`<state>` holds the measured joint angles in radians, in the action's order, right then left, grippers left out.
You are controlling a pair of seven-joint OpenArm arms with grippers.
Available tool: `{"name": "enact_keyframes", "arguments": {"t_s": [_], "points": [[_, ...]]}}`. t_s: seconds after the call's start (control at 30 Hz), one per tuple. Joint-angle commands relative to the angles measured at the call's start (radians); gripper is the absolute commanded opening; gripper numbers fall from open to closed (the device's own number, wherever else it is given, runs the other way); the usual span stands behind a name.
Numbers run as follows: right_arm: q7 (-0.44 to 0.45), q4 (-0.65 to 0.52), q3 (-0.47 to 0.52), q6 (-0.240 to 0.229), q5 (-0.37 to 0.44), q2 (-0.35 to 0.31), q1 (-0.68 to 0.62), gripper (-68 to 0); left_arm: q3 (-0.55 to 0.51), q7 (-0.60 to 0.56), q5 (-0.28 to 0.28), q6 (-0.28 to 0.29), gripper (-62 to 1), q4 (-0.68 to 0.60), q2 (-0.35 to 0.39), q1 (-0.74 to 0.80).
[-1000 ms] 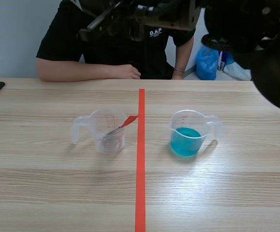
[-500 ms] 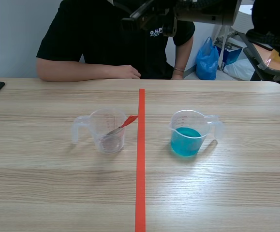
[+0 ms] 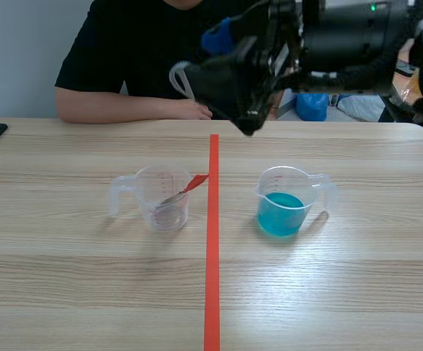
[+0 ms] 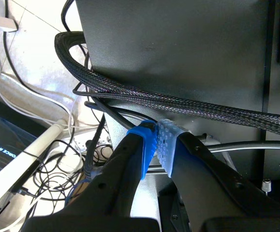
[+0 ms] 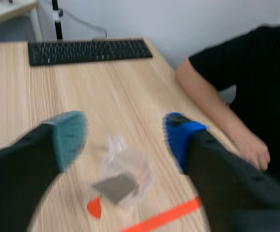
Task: Do the redox reaction experiment.
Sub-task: 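Lift the metal plate out of the left beaker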
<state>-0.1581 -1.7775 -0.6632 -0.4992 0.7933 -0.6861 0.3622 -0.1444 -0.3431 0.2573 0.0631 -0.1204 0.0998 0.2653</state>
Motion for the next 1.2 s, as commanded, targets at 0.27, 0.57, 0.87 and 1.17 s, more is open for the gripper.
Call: {"name": "enact_keyframes", "arguments": {"t_s": [0.27,0.57,0.87,1.17], "points": [[0.15,0.0,0.003,0.001,-0.008,-0.192,-0.047,0.4,-0.002,-0.004,-0.002,0.002,-56.7,-0.011,0.0,0.0],[0.197,0.003,0.0,-0.019,-0.183,-0.249,-0.092,0.4,-0.002,-0.004,-0.002,0.002,-56.7,-0.011,0.0,0.0],[0.354,0.087,-0.005,-0.018,-0.439,-0.148,-0.183,0.4,-0.002,-0.004,-0.002,0.002,-56.7,-0.011,0.0,-0.003],[0.617,0.286,-0.005,-0.019,-0.664,-0.002,-0.19,0.4,-0.002,-0.004,-0.002,0.002,-56.7,-0.011,0.0,-0.003]]}}
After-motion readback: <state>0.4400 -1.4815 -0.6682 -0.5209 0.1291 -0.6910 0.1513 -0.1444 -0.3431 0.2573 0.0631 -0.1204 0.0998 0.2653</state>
